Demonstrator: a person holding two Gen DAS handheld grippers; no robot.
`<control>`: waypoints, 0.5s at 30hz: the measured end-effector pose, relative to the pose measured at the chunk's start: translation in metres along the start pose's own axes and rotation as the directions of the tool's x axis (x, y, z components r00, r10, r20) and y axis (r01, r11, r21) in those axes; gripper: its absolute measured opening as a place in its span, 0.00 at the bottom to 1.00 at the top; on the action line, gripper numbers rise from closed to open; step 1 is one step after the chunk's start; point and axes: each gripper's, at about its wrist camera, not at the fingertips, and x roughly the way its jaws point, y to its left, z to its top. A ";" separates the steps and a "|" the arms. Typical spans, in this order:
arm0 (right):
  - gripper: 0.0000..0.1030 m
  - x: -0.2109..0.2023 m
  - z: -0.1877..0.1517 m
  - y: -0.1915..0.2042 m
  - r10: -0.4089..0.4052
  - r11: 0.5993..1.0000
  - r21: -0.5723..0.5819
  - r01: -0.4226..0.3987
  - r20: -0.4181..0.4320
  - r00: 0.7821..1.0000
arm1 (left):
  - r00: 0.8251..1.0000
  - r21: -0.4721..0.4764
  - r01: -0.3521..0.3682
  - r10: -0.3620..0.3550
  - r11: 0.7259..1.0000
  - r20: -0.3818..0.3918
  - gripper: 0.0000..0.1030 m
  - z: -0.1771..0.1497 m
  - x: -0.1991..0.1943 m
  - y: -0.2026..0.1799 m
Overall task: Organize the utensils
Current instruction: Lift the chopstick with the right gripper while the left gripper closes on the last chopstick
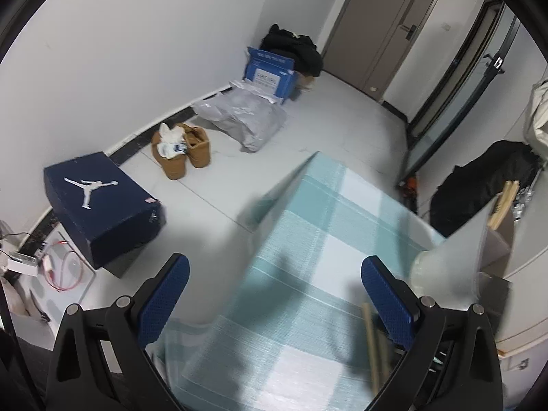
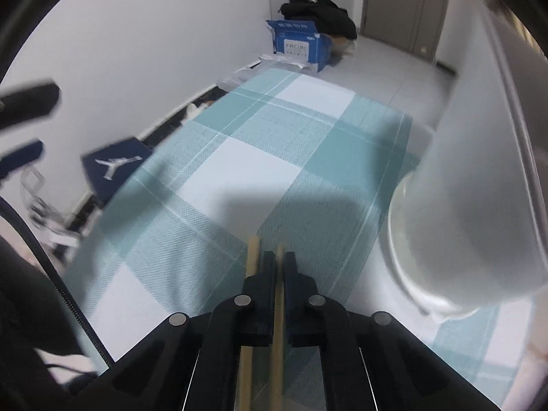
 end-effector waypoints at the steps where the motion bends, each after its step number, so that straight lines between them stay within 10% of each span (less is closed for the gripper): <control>1: 0.04 -0.006 -0.004 -0.004 0.010 1.000 0.011 -0.010 0.011 1.000 | 1.000 0.003 -0.001 0.001 1.000 -0.014 0.96 -0.001 0.003 0.000; 15: 0.04 -0.115 -0.049 -0.087 0.078 0.955 0.250 -0.157 0.299 0.951 | 0.963 0.148 0.053 -0.011 0.988 -0.269 0.95 -0.034 0.057 -0.072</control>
